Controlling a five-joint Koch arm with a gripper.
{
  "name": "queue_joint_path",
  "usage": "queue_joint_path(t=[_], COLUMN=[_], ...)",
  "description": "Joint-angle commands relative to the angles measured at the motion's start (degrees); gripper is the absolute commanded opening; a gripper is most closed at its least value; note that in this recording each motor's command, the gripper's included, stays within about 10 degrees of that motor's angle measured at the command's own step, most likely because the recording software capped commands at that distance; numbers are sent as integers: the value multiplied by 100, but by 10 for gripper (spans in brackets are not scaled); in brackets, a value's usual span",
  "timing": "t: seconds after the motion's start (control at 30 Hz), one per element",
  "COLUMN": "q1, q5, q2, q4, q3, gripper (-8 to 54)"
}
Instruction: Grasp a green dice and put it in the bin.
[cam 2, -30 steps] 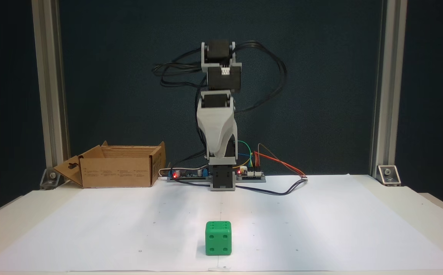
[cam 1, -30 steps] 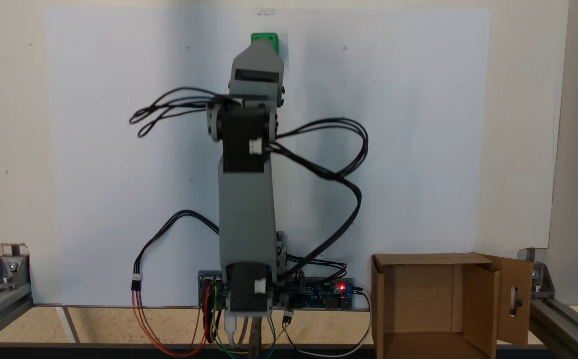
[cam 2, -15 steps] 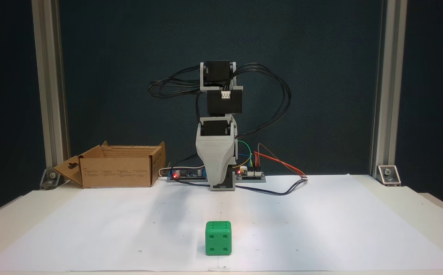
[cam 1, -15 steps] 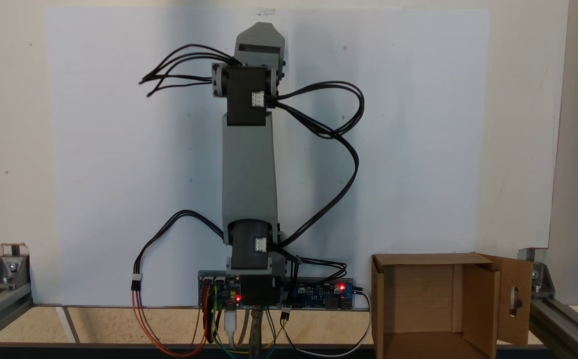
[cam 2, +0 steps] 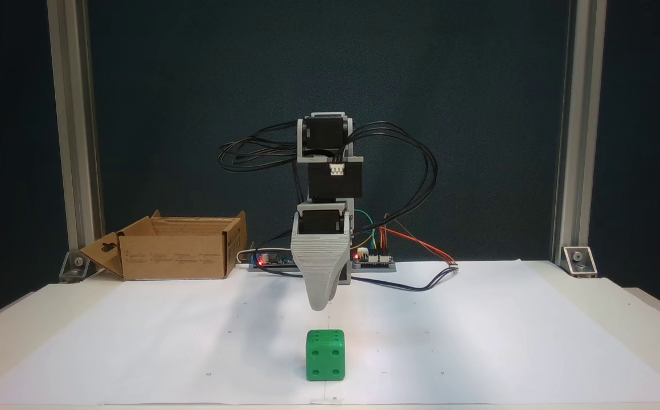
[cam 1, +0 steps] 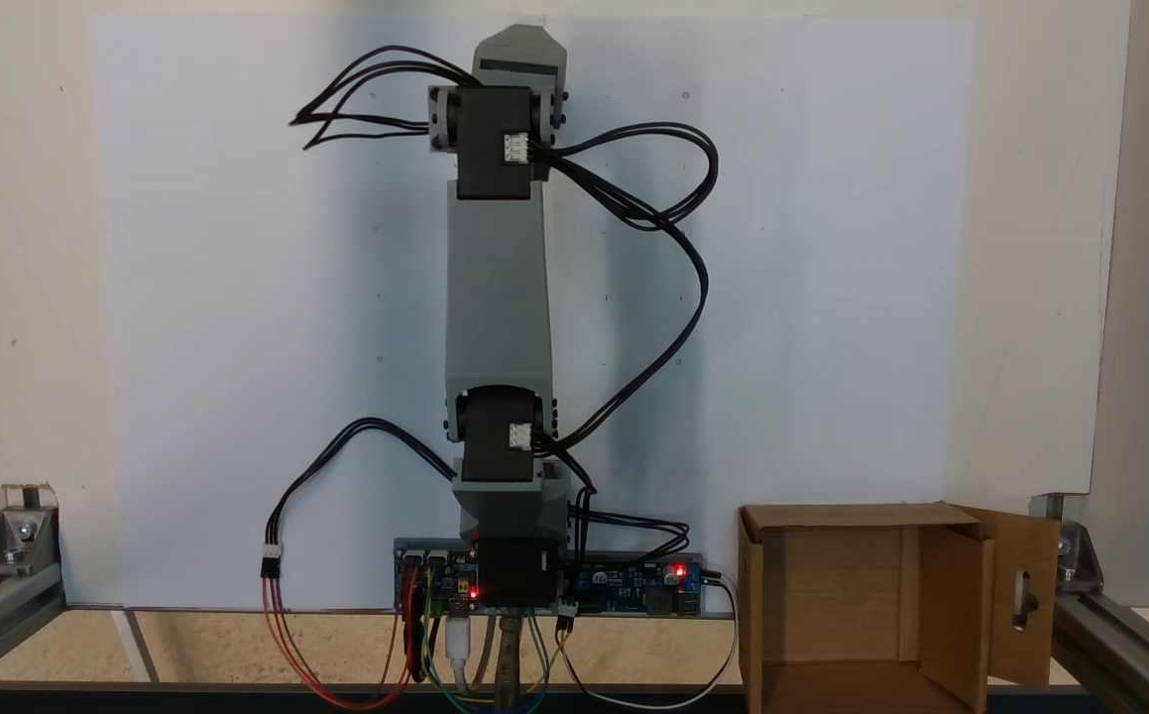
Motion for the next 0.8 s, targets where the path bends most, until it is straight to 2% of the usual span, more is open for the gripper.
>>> queue_joint_path(t=[0.0,0.77], q1=[-35,-44], q5=[308,316], q2=[-26,-589], q4=[-167,-352], q3=[-396,-396], gripper=[432,431])
